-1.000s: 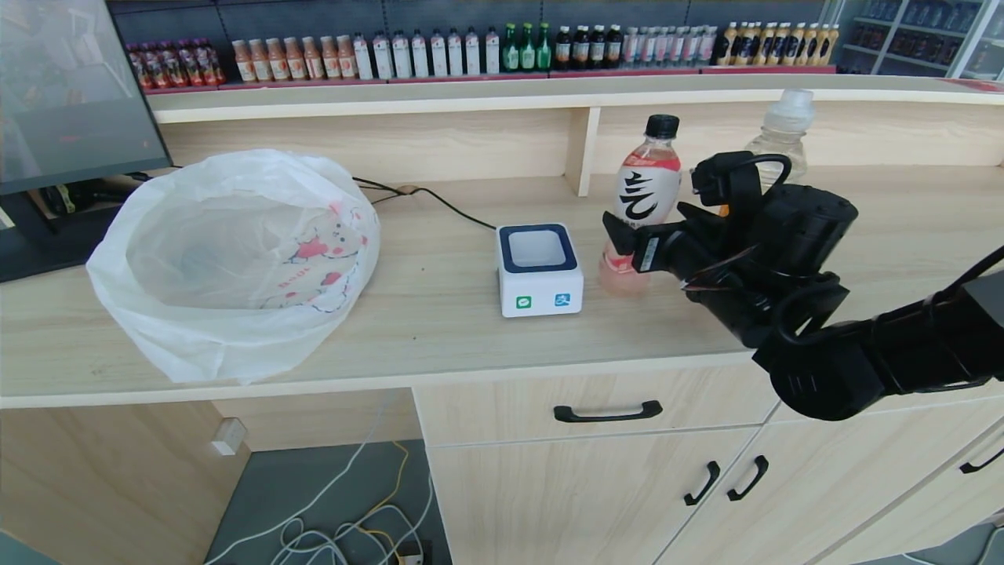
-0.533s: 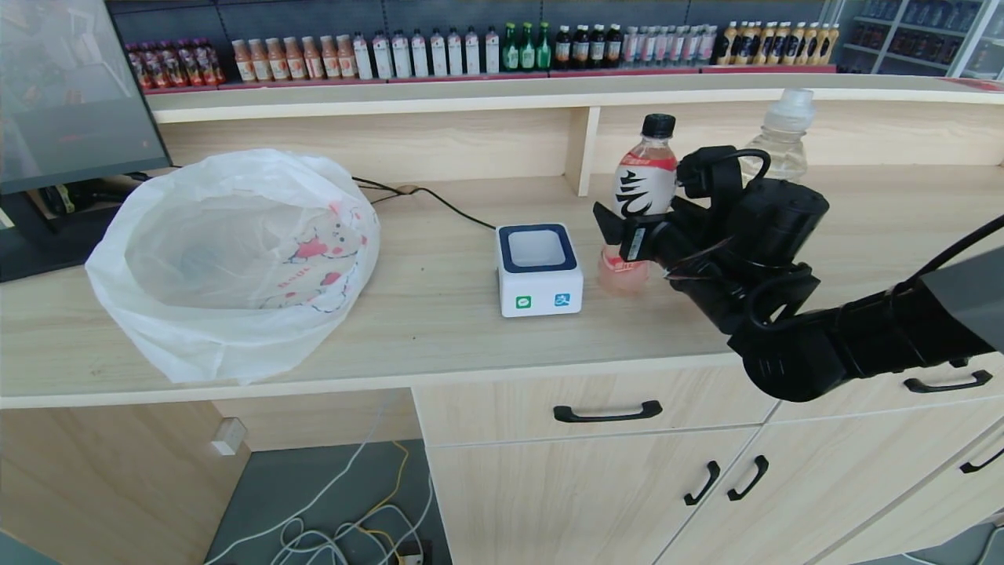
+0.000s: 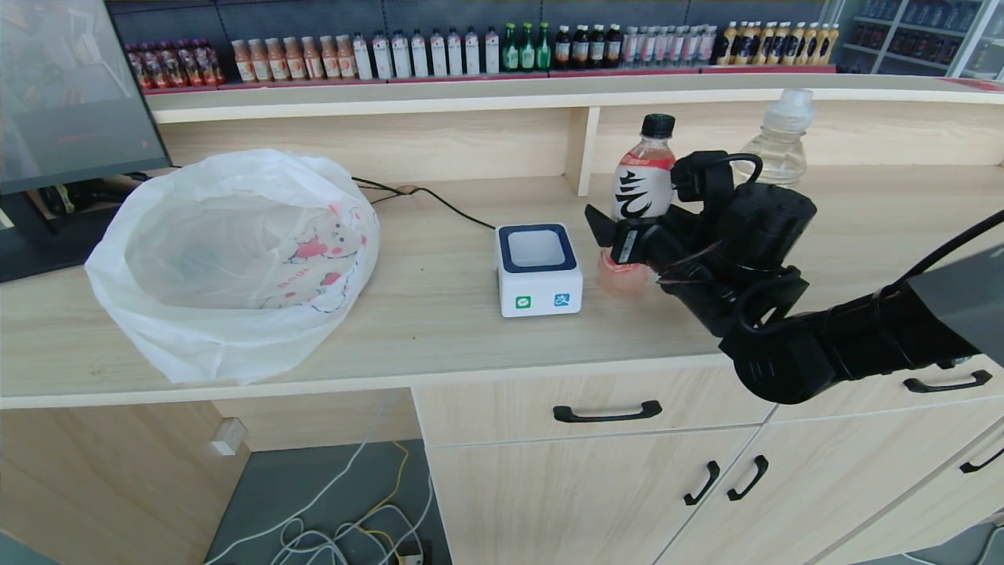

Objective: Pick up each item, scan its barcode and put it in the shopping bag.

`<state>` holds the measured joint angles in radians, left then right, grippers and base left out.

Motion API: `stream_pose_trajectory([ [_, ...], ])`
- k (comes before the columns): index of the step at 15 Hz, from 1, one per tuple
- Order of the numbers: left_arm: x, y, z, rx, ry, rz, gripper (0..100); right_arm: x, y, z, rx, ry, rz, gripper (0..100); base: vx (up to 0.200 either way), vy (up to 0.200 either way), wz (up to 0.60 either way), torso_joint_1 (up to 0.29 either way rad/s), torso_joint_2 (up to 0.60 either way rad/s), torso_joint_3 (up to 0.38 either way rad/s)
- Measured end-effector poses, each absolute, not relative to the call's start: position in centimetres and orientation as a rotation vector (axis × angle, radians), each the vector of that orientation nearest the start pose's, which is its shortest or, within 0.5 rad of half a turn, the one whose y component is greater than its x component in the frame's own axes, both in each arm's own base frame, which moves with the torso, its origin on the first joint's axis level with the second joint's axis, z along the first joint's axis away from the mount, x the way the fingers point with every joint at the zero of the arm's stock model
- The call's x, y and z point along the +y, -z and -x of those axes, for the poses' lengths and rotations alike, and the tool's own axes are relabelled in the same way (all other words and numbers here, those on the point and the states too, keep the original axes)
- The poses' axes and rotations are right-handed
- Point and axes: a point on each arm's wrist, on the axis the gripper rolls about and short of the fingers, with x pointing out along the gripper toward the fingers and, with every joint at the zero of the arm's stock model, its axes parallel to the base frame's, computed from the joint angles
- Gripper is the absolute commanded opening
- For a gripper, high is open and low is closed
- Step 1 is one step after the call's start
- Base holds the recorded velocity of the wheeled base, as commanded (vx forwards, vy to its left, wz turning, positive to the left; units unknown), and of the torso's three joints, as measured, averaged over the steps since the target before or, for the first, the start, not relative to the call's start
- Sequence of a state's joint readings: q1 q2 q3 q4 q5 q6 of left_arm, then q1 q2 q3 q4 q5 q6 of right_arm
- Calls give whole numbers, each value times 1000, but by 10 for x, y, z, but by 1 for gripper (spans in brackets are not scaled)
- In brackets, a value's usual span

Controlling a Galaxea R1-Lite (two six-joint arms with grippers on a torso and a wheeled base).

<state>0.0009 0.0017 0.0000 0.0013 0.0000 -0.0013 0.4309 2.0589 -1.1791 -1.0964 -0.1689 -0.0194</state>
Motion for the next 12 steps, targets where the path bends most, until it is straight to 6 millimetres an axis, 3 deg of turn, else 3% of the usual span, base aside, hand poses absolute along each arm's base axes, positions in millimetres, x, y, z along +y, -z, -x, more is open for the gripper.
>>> stream_pose_trajectory([
  [8,0,-75,23,3,0,1,100,168,-201,-373,-214,-261,-48,0,0,0,0,0,0,0],
  [12,0,-75,23,3,-1,1,100,167,-211,-368,-236,-270,-54,0,0,0,0,0,0,0],
])
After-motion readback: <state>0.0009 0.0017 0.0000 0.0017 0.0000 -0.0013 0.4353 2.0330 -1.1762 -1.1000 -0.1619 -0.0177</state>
